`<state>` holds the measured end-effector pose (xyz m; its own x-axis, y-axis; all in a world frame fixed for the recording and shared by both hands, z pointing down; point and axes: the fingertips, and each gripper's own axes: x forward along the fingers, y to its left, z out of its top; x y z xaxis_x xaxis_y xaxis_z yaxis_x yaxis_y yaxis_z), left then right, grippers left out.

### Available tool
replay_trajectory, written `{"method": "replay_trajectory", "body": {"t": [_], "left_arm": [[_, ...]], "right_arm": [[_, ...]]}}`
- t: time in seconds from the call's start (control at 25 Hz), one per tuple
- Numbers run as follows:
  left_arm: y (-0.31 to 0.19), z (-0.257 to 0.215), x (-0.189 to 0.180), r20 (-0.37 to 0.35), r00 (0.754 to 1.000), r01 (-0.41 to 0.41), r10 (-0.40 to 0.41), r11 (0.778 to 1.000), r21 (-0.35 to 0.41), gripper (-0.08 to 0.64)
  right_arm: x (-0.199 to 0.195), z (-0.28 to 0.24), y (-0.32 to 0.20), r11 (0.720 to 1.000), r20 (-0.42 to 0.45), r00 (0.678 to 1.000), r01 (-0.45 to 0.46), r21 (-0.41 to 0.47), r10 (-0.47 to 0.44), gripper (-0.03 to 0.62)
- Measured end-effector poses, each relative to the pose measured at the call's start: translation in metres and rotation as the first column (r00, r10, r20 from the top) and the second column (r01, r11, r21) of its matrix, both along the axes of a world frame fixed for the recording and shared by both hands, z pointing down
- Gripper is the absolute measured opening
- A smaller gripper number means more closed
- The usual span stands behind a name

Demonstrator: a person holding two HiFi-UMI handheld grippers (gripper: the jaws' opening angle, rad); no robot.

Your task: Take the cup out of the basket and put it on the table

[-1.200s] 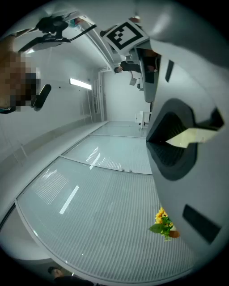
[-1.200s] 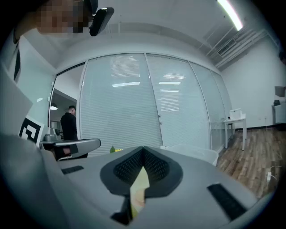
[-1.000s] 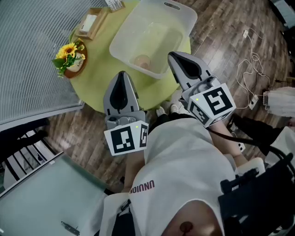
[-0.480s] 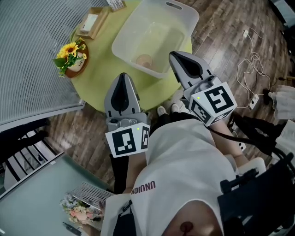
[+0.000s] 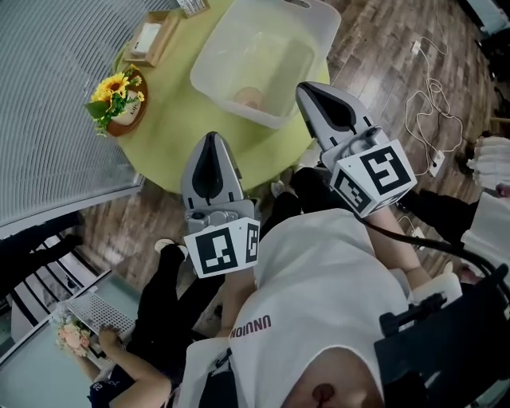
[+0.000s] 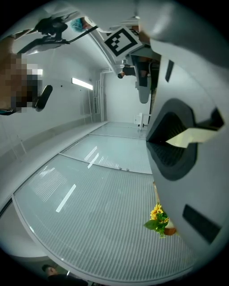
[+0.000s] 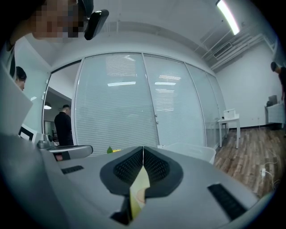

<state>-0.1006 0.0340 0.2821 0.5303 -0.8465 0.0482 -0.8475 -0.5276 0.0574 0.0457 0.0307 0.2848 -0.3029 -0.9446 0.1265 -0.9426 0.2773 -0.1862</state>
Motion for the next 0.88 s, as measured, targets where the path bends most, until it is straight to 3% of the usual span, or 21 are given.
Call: {"method": "replay_trajectory", "body": {"t": [0.28, 0.6, 0.88], "left_arm": [[-0.004, -0.001, 0.0, 0.007, 1.0, 0.019, -0.019, 1.0, 0.005, 0.011], [-0.033, -0.001, 0.009, 0.035, 0.995, 0.09, -0.091, 0.996, 0.008, 0.011], [-0.066, -0.006, 0.017, 0.053, 0.978, 0.204, -0.204, 0.979, 0.012, 0.011]], "right_arm": [[0.006, -0.007, -0.009, 0.999, 0.011, 1.0, 0.012, 0.032, -0.012, 0.02], [0.016, -0.008, -0.056, 0.997, 0.012, 0.997, 0.076, 0.031, -0.077, 0.02], [0.017, -0.009, -0.109, 0.976, 0.004, 0.976, 0.216, 0.02, -0.216, 0.02]]}}
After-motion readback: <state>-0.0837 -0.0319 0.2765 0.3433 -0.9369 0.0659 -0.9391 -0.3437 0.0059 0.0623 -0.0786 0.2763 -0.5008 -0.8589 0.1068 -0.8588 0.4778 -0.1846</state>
